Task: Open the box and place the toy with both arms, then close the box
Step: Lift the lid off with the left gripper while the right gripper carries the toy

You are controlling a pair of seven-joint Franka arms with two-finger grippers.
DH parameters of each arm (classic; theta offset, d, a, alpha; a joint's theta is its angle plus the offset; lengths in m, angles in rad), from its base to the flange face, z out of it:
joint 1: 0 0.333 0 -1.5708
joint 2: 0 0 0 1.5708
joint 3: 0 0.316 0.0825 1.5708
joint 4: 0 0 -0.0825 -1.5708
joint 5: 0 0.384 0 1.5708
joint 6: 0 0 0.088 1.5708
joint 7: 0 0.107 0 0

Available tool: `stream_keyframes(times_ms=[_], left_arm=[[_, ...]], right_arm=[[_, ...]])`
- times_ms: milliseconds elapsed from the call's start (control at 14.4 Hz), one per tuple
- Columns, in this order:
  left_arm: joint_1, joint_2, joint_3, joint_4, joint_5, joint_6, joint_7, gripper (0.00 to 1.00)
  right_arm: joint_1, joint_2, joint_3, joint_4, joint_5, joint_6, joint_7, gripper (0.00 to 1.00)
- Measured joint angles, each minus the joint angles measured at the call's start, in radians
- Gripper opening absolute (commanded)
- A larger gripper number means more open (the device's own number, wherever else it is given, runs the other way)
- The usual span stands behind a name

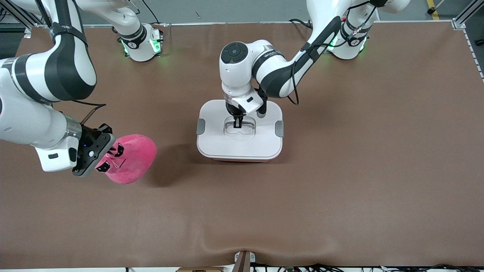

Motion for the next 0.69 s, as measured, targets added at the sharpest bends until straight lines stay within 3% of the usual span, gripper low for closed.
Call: stream_keyframes(times_ms=[347,693], left_arm=[[0.015,-0.062,0.001,0.011,-0.003,-0.039,0.069,0.0],[0.14,-0.156,0.004,0.016,-0.093,-0.155,0.411,0.0]], right_arm=[[0.027,-0.005,0.0,0.038,-0.037,0.001,-0.202,0.0],[0.119,-0.042,0.0,0.05,-0.086,0.0,-0.327,0.0]])
